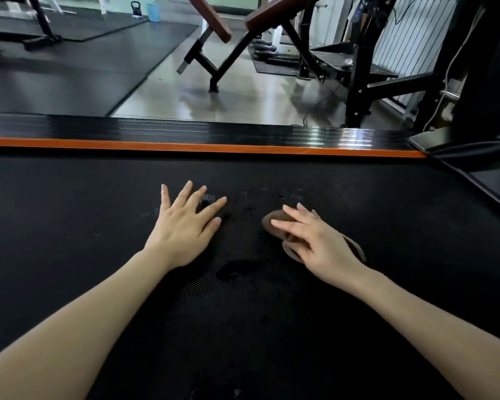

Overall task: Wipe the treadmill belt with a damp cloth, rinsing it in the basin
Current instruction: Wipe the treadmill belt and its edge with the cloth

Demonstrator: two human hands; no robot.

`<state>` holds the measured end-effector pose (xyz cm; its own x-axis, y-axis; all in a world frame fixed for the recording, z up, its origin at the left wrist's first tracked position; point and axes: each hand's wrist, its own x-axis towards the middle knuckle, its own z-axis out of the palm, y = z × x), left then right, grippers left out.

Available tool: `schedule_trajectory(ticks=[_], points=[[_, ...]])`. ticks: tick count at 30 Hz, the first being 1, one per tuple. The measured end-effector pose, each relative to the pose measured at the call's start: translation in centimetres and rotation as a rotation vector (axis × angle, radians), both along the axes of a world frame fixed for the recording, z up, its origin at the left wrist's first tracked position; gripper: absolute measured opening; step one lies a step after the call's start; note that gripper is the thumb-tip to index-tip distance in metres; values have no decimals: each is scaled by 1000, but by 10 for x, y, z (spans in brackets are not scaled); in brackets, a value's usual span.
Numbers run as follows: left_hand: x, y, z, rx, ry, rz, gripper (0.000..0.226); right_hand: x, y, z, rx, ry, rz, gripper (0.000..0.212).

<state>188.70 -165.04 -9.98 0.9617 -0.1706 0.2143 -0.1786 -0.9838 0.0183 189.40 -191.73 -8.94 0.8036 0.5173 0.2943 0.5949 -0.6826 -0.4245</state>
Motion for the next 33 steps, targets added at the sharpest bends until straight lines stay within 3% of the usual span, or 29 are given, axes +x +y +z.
schedule_trajectory(ticks=[3,6,8,10,14,16,18,22,24,27,30,33], points=[[-1,0,0,19,13,9,76,24,-26,4,-85,31,-11,45],[1,-3,0,47,38,21,78,88,-36,6,-110,42,-437,40],[2,-2,0,41,43,29,79,107,-23,3,-80,26,-589,38],[3,-3,0,44,67,26,81,92,-3,2,-73,34,-520,38],[4,-2,-1,49,82,37,85,2,29,-4,1,-17,-27,40],[3,-2,-1,51,89,35,85,-5,23,-2,-27,-8,98,42],[3,-2,-1,40,82,32,85,29,10,1,-79,-7,-2,42],[3,-2,0,20,98,19,84,118,-21,5,-89,36,-495,38],[2,-2,1,3,99,25,73,127,-11,2,-78,-3,-599,37],[2,-3,2,9,120,17,51,86,14,0,-75,-35,-406,39],[1,-2,2,8,121,17,57,36,25,-5,-76,-79,-85,41],[2,-2,1,5,123,20,66,68,6,0,-131,-55,-171,41]])
